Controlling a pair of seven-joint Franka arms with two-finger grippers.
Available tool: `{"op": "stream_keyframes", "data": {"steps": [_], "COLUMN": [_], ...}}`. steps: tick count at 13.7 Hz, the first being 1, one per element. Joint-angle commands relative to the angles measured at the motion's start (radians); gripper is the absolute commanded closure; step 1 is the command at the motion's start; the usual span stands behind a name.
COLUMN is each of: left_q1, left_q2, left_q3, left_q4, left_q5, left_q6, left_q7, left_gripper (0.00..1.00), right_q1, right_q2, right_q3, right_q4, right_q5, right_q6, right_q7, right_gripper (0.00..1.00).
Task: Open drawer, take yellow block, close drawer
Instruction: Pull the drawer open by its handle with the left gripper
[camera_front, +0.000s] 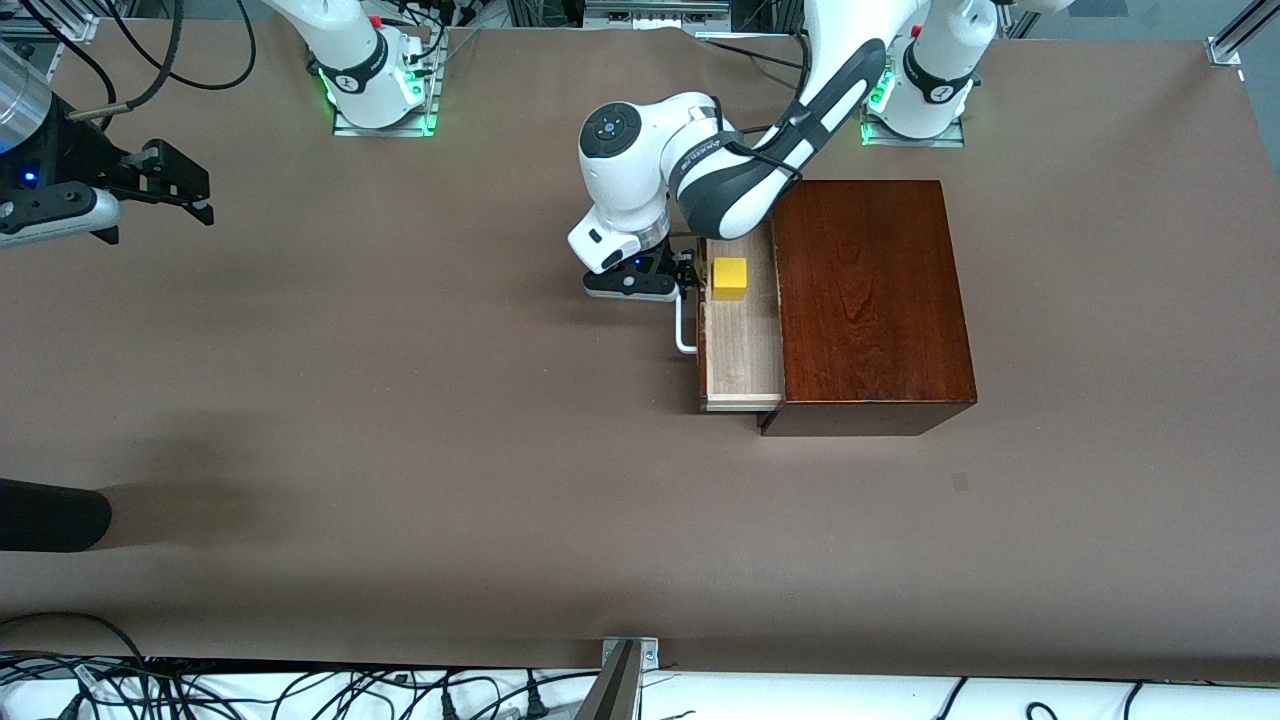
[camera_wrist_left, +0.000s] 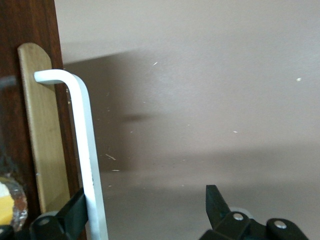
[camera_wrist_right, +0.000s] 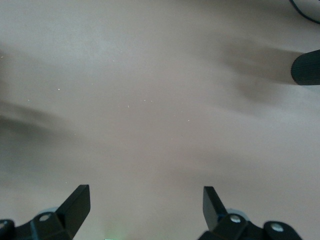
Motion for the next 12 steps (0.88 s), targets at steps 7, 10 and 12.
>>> {"op": "stream_keyframes", "data": {"steps": [7,10,12], "left_q1": [-0.015,-0.004,0.06], "left_q2": [-0.028,-0.065,-0.107], "left_q3": [-0.005,-0.008,-0.001], "left_q4": [0.101,0.21,0.281], "left_q5": [-0.027,-0.052,-0.102], "left_q6": [-0.148,-0.404,-0.53], "left_q7": [0.014,0.084,0.219], "left_gripper": [0.0,0.0,0.0], "right_q1": [0.0,-0.001,-0.001], "right_q2": [0.004,0.013,0.018], "right_q3": [0.002,0.001,0.001], "right_q4": [0.016,0.016,0.018], "right_q5": [0.0,-0.003,-0.012], "right_q6": [-0.015,-0.009,-0.007], "right_q7": [0.005,0.003,0.001], "right_gripper": [0.0,0.0,0.0]}}
